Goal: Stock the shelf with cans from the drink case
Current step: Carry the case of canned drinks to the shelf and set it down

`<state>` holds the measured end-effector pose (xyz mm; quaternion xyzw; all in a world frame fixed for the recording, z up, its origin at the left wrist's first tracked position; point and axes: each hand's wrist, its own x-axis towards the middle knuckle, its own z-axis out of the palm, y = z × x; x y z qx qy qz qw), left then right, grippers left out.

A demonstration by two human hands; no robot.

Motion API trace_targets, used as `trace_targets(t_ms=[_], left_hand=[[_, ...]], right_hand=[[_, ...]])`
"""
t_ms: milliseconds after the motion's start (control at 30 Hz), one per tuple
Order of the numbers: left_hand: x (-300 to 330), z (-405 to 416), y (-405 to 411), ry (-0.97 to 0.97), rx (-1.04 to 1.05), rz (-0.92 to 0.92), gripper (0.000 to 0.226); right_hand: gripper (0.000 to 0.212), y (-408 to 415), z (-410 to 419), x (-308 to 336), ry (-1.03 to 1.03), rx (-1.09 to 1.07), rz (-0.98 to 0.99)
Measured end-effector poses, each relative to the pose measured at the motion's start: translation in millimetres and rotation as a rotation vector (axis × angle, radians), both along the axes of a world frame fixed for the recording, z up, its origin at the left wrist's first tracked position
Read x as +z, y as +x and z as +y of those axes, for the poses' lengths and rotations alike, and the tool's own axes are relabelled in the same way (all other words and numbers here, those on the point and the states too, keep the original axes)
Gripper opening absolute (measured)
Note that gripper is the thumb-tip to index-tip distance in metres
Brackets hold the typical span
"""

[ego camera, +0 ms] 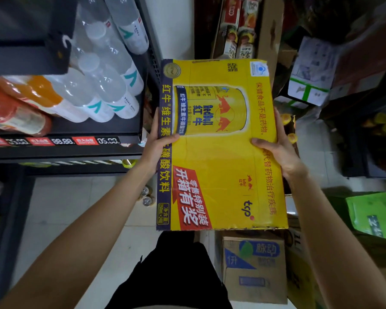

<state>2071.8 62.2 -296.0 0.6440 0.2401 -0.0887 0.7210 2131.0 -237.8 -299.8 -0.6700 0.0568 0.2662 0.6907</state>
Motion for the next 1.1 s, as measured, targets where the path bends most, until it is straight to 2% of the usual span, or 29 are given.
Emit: trace_targets(t_ms=[100, 167, 233, 300, 400, 533, 733, 800, 867, 967, 1033, 1100], left_hand=[[6, 3, -2, 0.043, -0.044, 0.027, 0.084], [9, 4, -2, 0.097, -0.058, 0.048, 0.085], [15, 3, 1, 0.151, -0.086, 0.063, 0.085], [23, -1, 3, 0.228, -0.113, 0.067, 0.083], [30, -2, 0, 0.339, -0.113, 0.071, 0.082], [37, 3, -19, 0.407, -0.136, 0.094, 0.074], [53, 5, -55, 0.476, -0.026, 0.079, 0.048], [56, 6, -65, 0.497, -0.044, 0.14, 0.04], [56, 6, -74, 0.414, -0.088, 0.22, 0.037], [65, 1, -83, 0.207, -0.062, 0.251, 0.035], [75, -1, -84, 0.115, -0.018, 0.209, 0.026], [91, -6, -83, 0.087, -0.029, 0.13, 0.022]], right_hand=[[0.091, 0, 3, 8, -0.108, 0.057, -0.046], [0.095, -1, 5, 16, -0.227, 0.068, -0.092], [0.099, -4, 10, 21, -0.461, 0.056, -0.205], [0.089, -12, 19, 24, -0.738, 0.024, -0.333], [0.072, -32, 39, 33, -0.978, 0.007, -0.524], [0.059, -68, 62, 40, -0.969, 0.066, -0.606], [0.043, -121, 82, 51, -0.994, 0.102, -0.691], [0.042, -134, 87, 56, -0.994, 0.11, -0.739], [0.052, -149, 94, 59, -0.975, 0.173, -0.773], [0.081, -174, 112, 63, -0.955, 0.336, -0.761], [0.09, -187, 126, 70, -0.967, 0.38, -0.776], [0.091, -194, 135, 80, -0.985, 0.372, -0.812]])
